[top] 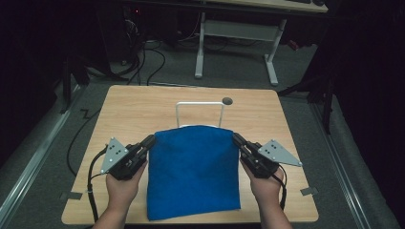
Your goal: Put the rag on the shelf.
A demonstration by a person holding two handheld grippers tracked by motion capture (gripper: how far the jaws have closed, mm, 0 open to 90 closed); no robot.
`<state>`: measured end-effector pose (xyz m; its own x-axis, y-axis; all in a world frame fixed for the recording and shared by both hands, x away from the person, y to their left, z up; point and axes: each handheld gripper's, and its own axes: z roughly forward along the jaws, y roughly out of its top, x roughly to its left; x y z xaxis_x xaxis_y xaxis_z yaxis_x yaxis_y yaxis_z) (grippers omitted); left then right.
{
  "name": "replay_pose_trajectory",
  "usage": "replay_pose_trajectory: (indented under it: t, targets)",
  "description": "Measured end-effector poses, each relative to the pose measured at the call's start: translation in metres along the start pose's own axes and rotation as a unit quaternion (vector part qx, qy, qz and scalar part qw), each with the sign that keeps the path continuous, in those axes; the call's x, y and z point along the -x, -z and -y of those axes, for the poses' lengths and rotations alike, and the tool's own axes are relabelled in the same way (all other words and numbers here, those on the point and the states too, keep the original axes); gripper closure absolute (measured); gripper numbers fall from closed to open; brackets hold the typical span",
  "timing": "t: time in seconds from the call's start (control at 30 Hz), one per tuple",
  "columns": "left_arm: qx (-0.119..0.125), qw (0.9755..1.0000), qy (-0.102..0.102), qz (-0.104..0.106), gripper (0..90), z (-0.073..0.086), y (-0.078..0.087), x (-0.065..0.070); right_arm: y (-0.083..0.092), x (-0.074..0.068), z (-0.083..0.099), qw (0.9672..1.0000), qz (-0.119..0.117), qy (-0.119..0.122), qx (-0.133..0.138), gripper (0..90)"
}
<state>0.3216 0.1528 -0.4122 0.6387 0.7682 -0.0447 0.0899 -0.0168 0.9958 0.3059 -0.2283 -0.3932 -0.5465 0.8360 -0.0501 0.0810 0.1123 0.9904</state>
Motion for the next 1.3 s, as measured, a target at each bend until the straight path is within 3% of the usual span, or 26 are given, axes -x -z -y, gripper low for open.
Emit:
replay_pose_trajectory:
  t: [0.4, 0.53, 0.6, 0.77, 0.9, 1.0, 1.07, 1.1, 1.17, 1.23, 1.3]
  targets:
    - [0.057, 0.998, -0.027, 0.008, 87.3, -0.027, 0.023, 0.016, 0.018, -0.011, -0.022, 0.9989, -0.009, 0.014, 0.044, 88.2]
    - [0.059, 0.9969, -0.051, -0.006, 87.6, -0.031, 0.022, 0.017, 0.02, -0.012, -0.025, 0.9984, -0.006, 0.021, 0.052, 88.2]
    - [0.056, 0.997, -0.053, -0.007, 87.8, -0.033, 0.02, 0.016, 0.019, -0.011, -0.026, 0.9984, -0.007, 0.016, 0.053, 88.3]
    - [0.054, 0.9979, -0.036, 0.0, 87.9, -0.043, 0.005, -0.001, 0.013, -0.003, -0.037, 0.9981, 0.003, 0.023, 0.056, 88.3]
    - [0.051, 0.9979, -0.039, -0.002, 87.9, -0.053, -0.006, -0.008, 0.006, 0.005, -0.045, 0.9982, 0.004, 0.025, 0.054, 88.3]
    - [0.045, 0.9976, -0.052, -0.012, 87.9, -0.068, -0.023, -0.018, -0.008, 0.017, -0.058, 0.9983, 0.014, 0.03, 0.047, 88.3]
    - [0.04, 0.9978, -0.051, -0.014, 87.9, -0.071, -0.028, -0.021, -0.011, 0.02, -0.059, 0.9985, 0.014, 0.028, 0.044, 88.3]
    - [0.033, 0.998, -0.052, -0.017, 87.9, -0.077, -0.037, -0.026, -0.02, 0.029, -0.063, 0.9991, 0.014, 0.017, 0.037, 88.3]
    - [0.026, 0.9981, -0.052, -0.02, 87.9, -0.08, -0.042, -0.03, -0.023, 0.033, -0.063, 0.9992, 0.014, 0.011, 0.036, 88.3]
    - [0.013, 0.9977, -0.058, -0.031, 87.9, -0.083, -0.051, -0.034, -0.033, 0.046, -0.067, 0.9994, 0.021, -0.005, 0.029, 88.4]
    - [0.002, 0.9977, -0.055, -0.039, 87.9, -0.085, -0.058, -0.04, -0.039, 0.053, -0.07, 0.9994, 0.025, -0.006, 0.025, 88.3]
